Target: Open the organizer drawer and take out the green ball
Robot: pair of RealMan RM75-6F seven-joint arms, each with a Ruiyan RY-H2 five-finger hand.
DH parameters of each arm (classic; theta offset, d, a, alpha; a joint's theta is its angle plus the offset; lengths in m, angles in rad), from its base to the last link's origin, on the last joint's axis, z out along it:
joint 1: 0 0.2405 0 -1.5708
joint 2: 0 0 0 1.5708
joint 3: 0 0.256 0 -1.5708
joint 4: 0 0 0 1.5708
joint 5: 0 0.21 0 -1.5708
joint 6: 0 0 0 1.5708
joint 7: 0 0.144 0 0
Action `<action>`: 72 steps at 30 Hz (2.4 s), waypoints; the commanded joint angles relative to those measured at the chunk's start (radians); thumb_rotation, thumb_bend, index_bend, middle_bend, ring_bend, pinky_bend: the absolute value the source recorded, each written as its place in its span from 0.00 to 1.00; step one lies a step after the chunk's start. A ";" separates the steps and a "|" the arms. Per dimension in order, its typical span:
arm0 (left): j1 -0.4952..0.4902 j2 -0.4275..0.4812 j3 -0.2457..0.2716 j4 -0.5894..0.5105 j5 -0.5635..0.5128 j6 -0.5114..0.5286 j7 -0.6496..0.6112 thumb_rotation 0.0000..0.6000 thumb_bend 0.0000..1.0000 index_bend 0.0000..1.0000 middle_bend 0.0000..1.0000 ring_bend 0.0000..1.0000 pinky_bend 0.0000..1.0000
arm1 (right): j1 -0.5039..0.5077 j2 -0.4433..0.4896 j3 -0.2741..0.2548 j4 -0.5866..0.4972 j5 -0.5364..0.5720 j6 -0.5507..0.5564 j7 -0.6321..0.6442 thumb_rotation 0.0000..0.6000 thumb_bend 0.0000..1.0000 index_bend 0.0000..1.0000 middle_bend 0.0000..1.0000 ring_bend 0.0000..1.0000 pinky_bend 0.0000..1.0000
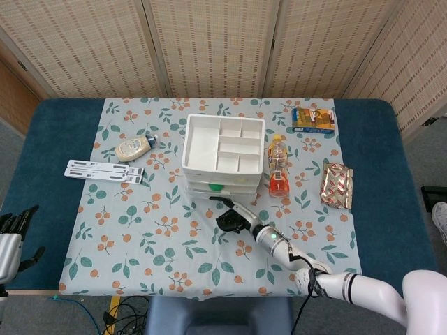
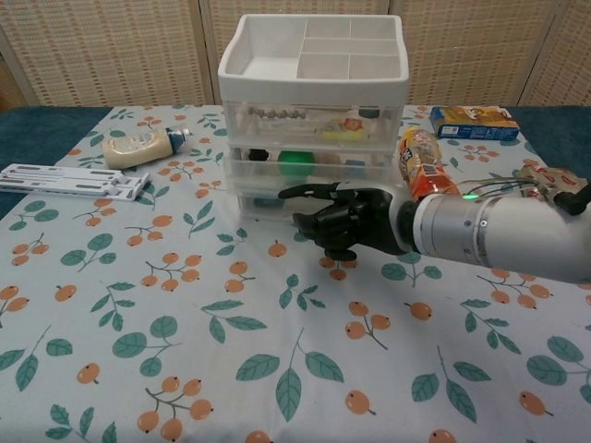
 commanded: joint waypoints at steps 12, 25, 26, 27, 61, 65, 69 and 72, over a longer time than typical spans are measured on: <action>-0.003 -0.006 0.004 0.001 0.009 -0.004 -0.002 1.00 0.23 0.11 0.21 0.24 0.15 | -0.069 0.086 -0.075 -0.144 -0.045 0.039 -0.015 1.00 0.58 0.00 0.82 0.90 0.86; -0.008 -0.006 0.004 -0.005 0.020 -0.001 -0.003 1.00 0.23 0.11 0.21 0.24 0.15 | -0.137 0.253 -0.145 -0.374 -0.157 0.137 -0.107 1.00 0.59 0.00 0.82 0.90 0.86; -0.008 -0.007 0.005 -0.005 0.021 -0.002 -0.003 1.00 0.23 0.11 0.21 0.24 0.15 | -0.142 0.265 -0.146 -0.386 -0.163 0.151 -0.114 1.00 0.59 0.00 0.82 0.90 0.86; -0.009 -0.007 0.005 -0.005 0.022 -0.003 -0.002 1.00 0.23 0.11 0.21 0.24 0.15 | -0.145 0.279 -0.147 -0.397 -0.165 0.167 -0.126 1.00 0.59 0.00 0.82 0.90 0.86; -0.012 -0.005 0.012 -0.008 0.032 -0.004 -0.031 1.00 0.23 0.11 0.21 0.24 0.15 | -0.034 0.312 -0.167 -0.349 0.114 0.200 -0.404 1.00 0.59 0.17 0.82 0.90 0.86; -0.014 -0.007 0.012 -0.008 0.035 -0.006 -0.032 1.00 0.23 0.11 0.21 0.24 0.15 | -0.045 0.323 -0.177 -0.374 0.095 0.203 -0.399 1.00 0.59 0.17 0.82 0.90 0.86; -0.017 -0.009 0.013 -0.009 0.038 -0.007 -0.031 1.00 0.23 0.11 0.21 0.24 0.15 | -0.057 0.334 -0.189 -0.404 0.062 0.206 -0.392 1.00 0.59 0.17 0.82 0.90 0.86; -0.017 -0.008 0.012 -0.009 0.038 -0.006 -0.031 1.00 0.23 0.11 0.21 0.24 0.15 | -0.064 0.345 -0.199 -0.423 0.040 0.202 -0.387 1.00 0.59 0.17 0.82 0.90 0.86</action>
